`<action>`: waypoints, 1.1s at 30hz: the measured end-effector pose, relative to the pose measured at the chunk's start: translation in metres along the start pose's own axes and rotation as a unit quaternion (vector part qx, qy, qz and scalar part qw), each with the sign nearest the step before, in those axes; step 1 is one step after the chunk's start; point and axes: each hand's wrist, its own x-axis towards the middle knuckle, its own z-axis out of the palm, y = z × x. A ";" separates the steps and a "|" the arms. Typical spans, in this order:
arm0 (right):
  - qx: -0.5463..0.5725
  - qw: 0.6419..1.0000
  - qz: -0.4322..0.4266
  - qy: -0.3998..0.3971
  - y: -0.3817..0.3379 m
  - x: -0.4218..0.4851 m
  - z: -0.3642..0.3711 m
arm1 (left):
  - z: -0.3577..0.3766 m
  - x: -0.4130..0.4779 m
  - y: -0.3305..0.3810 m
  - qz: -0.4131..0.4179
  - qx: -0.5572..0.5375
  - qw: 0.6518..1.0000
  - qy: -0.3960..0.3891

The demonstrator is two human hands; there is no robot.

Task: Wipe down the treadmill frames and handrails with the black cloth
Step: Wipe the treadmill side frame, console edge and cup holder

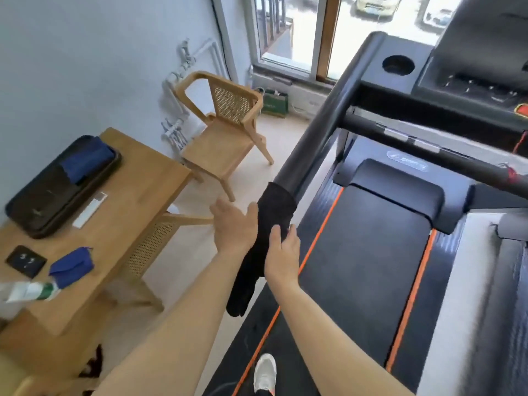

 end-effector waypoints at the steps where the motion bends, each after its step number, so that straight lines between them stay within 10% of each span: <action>1: 0.022 0.999 0.007 -0.040 0.000 -0.001 0.007 | 0.002 -0.002 -0.005 -0.016 0.013 0.998 -0.065; 4: 0.075 0.992 0.039 -0.091 -0.005 0.006 0.019 | 0.005 0.006 -0.006 -0.037 0.045 0.978 -0.200; 17: 0.203 0.979 0.014 0.012 -0.041 0.124 0.005 | 0.044 0.081 0.059 -0.023 -0.160 0.918 -0.362; 33: 0.200 0.979 -0.022 0.031 0.029 -0.003 0.055 | -0.024 -0.019 -0.083 -0.065 -0.269 0.922 -0.272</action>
